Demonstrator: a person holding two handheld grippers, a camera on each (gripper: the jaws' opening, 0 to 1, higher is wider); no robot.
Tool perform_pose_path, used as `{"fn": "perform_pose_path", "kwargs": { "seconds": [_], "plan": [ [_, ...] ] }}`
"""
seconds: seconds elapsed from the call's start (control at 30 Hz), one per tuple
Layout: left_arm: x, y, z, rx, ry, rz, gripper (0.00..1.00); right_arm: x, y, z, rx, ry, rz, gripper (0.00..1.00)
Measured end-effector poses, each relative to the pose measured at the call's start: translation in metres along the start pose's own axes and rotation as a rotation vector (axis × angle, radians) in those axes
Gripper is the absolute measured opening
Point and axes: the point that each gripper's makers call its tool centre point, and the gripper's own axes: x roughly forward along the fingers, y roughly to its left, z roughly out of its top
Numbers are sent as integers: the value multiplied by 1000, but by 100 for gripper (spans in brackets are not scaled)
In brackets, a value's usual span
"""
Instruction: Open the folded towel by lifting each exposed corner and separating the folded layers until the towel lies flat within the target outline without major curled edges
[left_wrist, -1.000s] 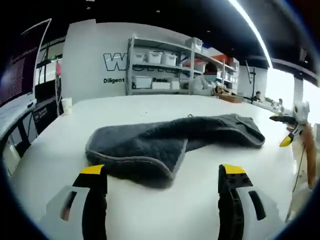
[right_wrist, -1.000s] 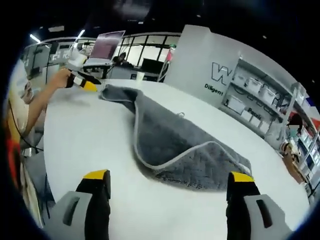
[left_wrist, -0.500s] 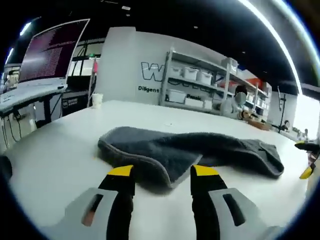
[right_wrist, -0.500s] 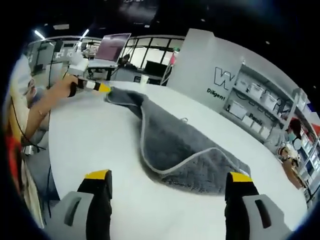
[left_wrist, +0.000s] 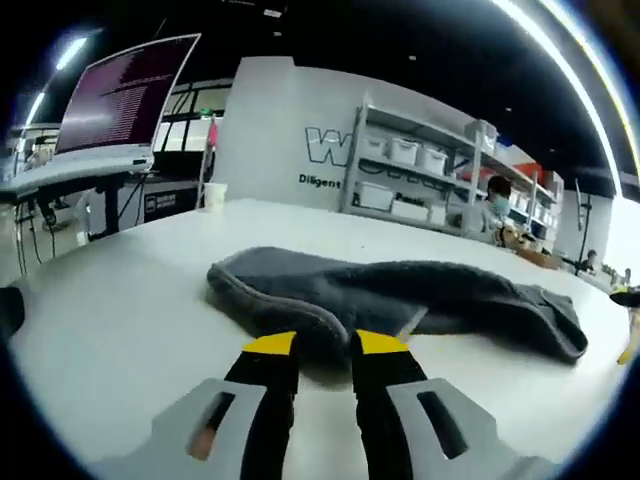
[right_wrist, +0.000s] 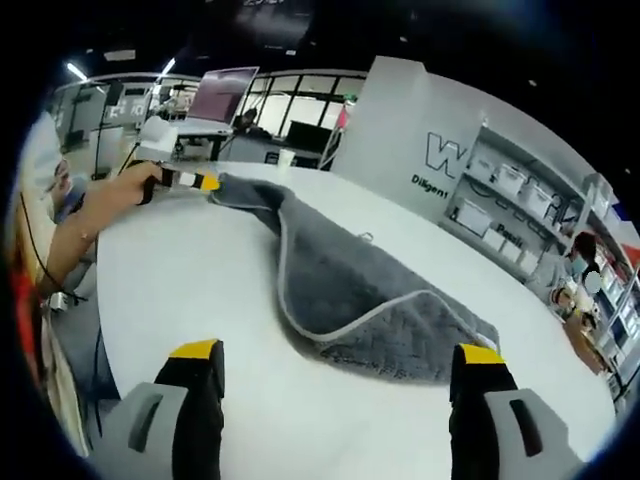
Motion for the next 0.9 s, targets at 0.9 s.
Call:
{"fn": "perform_pose_path", "kwargs": {
  "seconds": [0.9],
  "plan": [
    [-34,5,34,-168,-85,-198,2,-4,-5,-7,-1,21,-8,93]
  ]
}}
